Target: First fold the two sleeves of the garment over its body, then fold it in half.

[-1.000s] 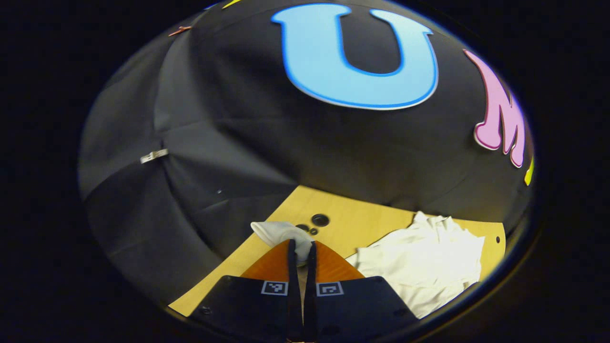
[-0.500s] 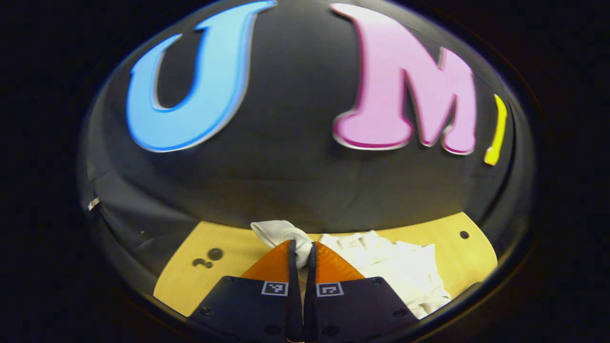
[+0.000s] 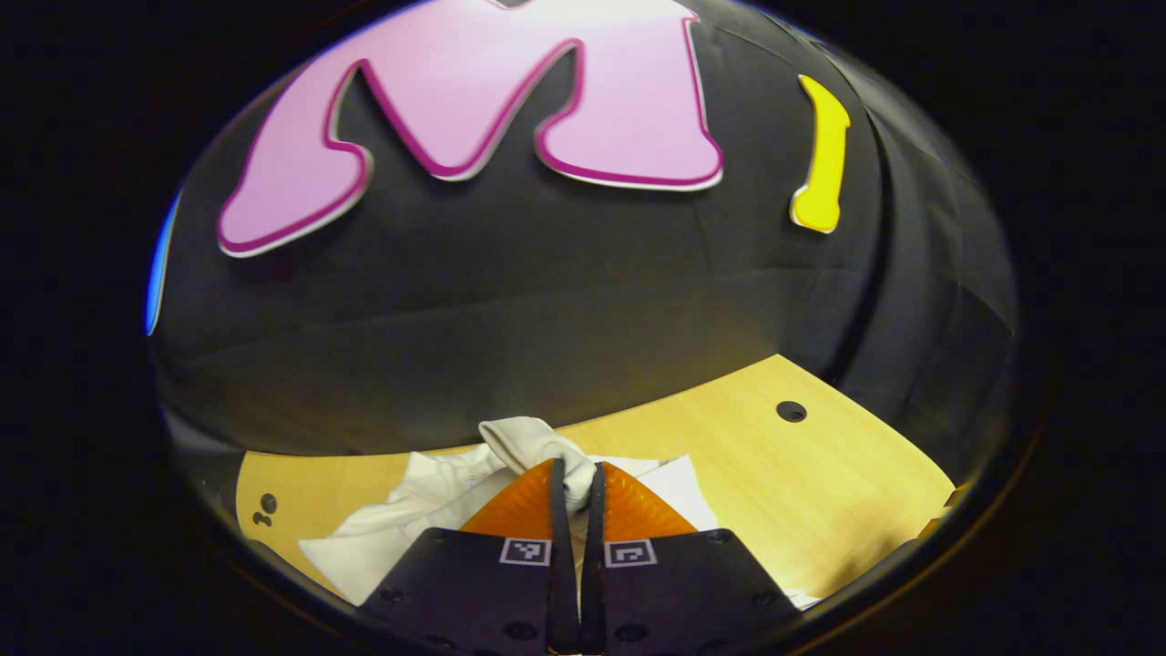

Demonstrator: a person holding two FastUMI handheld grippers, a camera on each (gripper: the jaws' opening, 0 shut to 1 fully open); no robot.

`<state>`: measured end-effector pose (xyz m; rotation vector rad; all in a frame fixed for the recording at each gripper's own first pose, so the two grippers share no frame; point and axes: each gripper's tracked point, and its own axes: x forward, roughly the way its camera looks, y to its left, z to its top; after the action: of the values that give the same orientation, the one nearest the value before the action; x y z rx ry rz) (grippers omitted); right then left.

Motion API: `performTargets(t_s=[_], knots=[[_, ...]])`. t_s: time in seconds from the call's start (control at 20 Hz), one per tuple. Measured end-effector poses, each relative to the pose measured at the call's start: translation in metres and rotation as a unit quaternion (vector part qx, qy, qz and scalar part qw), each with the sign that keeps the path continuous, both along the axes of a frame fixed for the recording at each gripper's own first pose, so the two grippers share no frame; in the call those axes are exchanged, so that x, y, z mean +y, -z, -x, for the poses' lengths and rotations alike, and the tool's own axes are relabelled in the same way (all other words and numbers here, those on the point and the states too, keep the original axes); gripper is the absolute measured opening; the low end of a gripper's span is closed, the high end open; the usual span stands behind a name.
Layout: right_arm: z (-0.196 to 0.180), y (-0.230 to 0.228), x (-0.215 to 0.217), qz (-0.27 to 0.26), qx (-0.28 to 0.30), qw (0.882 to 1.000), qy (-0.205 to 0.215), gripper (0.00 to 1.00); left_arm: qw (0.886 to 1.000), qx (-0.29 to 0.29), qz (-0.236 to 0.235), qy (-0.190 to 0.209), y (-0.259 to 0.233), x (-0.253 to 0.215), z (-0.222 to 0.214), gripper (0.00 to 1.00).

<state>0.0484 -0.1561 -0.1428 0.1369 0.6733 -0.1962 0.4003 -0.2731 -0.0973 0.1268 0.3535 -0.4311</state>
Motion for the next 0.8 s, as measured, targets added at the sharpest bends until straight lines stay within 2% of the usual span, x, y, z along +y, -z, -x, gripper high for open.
performTargets(t_s=[0.1, 0.25, 0.3, 0.35, 0.55, 0.8], knots=[[-0.005, 0.003, 0.009, 0.002, 0.005, 1.0, -0.011, 0.99, 1.0, 0.014, 0.006, 0.012, 0.015, -0.022, -0.002, 0.03], [-0.007, 0.004, 0.018, 0.006, 0.008, 1.0, -0.025, 0.99, 0.999, 0.034, 0.02, 0.035, 0.029, -0.043, 0.005, 0.19], [-0.009, 0.004, 0.022, 0.004, 0.008, 1.0, -0.029, 0.99, 0.998, 0.032, 0.028, 0.04, 0.027, -0.044, 0.01, 0.32], [-0.009, 0.004, 0.025, 0.003, 0.008, 0.999, -0.033, 0.99, 0.998, 0.028, 0.036, 0.041, 0.026, -0.043, 0.015, 0.37], [-0.016, 0.001, 0.042, -0.002, 0.0, 0.999, -0.05, 0.99, 0.999, 0.002, 0.026, 0.025, 0.02, -0.005, 0.036, 0.99], [-0.023, -0.005, 0.069, -0.007, -0.011, 0.997, -0.074, 0.99, 0.999, 0.001, 0.03, -0.017, 0.017, 0.067, 0.08, 1.0]])
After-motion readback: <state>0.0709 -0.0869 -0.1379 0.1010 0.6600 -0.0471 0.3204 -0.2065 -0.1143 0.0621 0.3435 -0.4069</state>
